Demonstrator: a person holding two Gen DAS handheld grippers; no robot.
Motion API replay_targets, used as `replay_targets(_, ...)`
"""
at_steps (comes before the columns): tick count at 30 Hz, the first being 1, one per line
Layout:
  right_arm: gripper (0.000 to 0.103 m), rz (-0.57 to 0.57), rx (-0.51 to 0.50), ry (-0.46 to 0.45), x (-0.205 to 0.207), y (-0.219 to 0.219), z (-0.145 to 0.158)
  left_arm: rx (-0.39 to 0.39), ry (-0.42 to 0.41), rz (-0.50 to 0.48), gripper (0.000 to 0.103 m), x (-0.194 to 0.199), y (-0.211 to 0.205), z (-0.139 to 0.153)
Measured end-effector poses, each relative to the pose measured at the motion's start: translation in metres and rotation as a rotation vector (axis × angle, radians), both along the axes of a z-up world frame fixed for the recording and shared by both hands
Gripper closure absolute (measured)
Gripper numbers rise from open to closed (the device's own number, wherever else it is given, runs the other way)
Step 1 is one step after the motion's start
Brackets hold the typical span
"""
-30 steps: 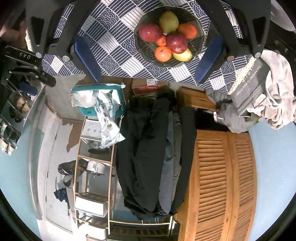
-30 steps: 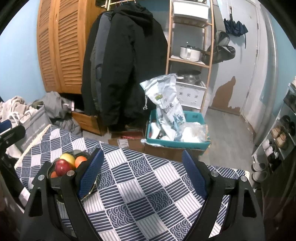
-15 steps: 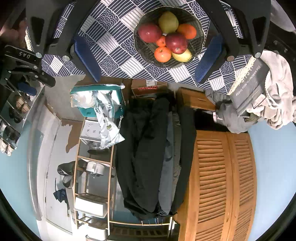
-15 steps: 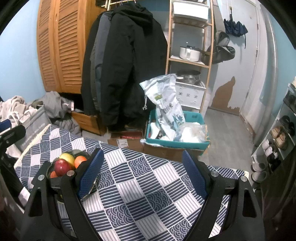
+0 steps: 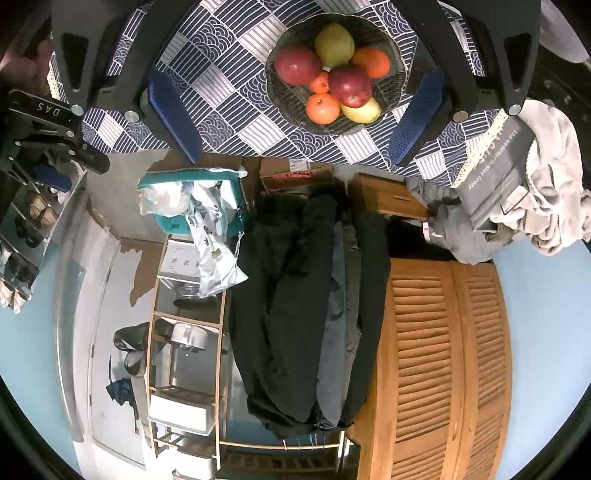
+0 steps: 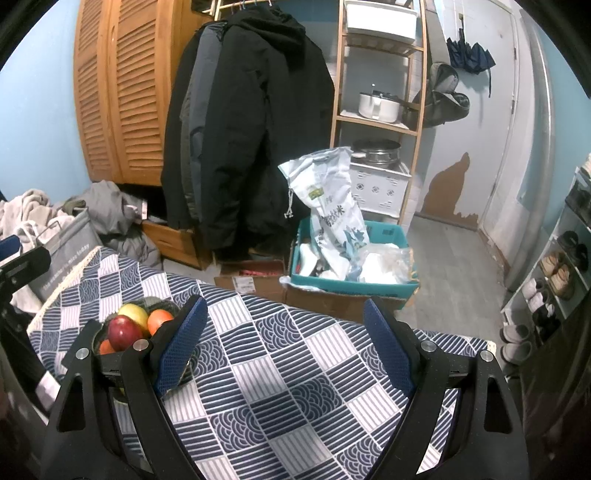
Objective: Organize fruits
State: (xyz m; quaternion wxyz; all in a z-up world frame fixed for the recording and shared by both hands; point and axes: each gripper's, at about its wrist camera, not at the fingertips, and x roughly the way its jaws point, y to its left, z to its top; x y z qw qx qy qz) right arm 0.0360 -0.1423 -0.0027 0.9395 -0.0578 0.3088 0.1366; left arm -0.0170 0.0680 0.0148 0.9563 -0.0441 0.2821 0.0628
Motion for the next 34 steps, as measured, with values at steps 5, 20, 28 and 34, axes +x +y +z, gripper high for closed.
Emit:
replay_targets(5, 0.018, 0.0, -0.001, 0.0, 0.0, -0.001, 0.0, 0.013, -0.001, 0.01, 0.001, -0.002, 0.002, 0.0)
replay_targets(20, 0.018, 0.001, -0.003, 0.0, -0.001, -0.002, -0.001, 0.023, 0.015, 0.029, 0.001, 0.001, 0.001, -0.002)
replay_targets(28, 0.018, 0.001, -0.003, -0.002, -0.001, -0.002, 0.0, 0.026, 0.008, 0.024, 0.001, 0.001, -0.004, -0.004)
replay_targets(34, 0.018, 0.002, -0.003, 0.0, -0.002, -0.002, 0.0, 0.027, 0.004, 0.017, 0.001, 0.0, -0.007, -0.004)
